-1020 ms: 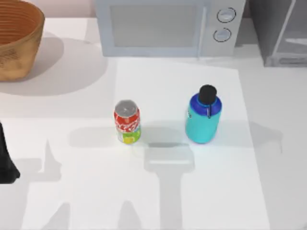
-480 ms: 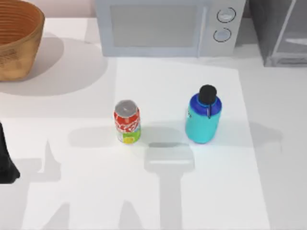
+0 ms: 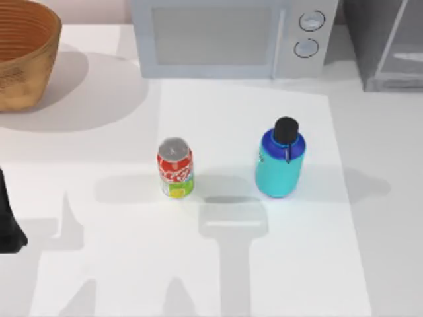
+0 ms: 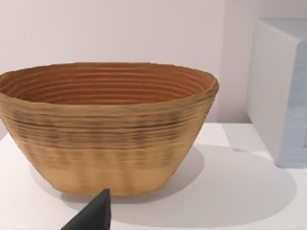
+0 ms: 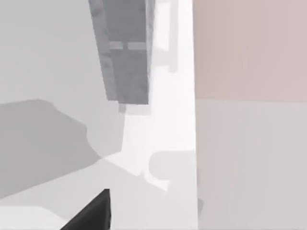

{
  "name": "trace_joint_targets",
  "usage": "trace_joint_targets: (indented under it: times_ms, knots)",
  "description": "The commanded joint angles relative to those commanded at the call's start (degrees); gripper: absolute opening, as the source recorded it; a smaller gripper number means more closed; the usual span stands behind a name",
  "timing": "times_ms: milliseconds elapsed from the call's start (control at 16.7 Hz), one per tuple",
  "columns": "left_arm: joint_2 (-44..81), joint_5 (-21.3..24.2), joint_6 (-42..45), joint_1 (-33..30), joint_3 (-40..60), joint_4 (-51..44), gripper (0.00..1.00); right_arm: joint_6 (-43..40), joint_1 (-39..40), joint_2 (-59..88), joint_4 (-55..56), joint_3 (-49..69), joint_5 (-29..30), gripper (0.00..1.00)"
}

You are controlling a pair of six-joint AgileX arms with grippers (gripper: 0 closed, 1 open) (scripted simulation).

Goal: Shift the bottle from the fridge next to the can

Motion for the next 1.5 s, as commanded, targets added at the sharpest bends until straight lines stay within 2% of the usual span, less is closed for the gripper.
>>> trace_joint_targets:
  times_ms: [420, 660, 840, 1260, 1500]
  knots:
    - [0.0, 0.0, 0.0, 0.0, 0.0, 0.0, 1.0, 0.72, 0.68, -0.1, 0.76, -0.21, 0.12, 1.0]
    - [0.0, 0.0, 0.0, 0.0, 0.0, 0.0, 1.0, 8.85, 6.29, 0.33, 8.36, -0.34, 1.01, 1.0]
    - [0.0, 0.0, 0.0, 0.0, 0.0, 0.0, 1.0, 21.11, 13.83, 0.72, 18.37, -0.49, 2.58, 1.0]
    - [0.0, 0.0, 0.0, 0.0, 0.0, 0.0, 1.0, 60.13, 35.46, 0.97, 48.66, -1.26, 7.31, 1.0]
    - [0.0, 0.0, 0.0, 0.0, 0.0, 0.0, 1.0, 75.35, 45.83, 0.73, 62.66, -1.82, 9.61, 1.0]
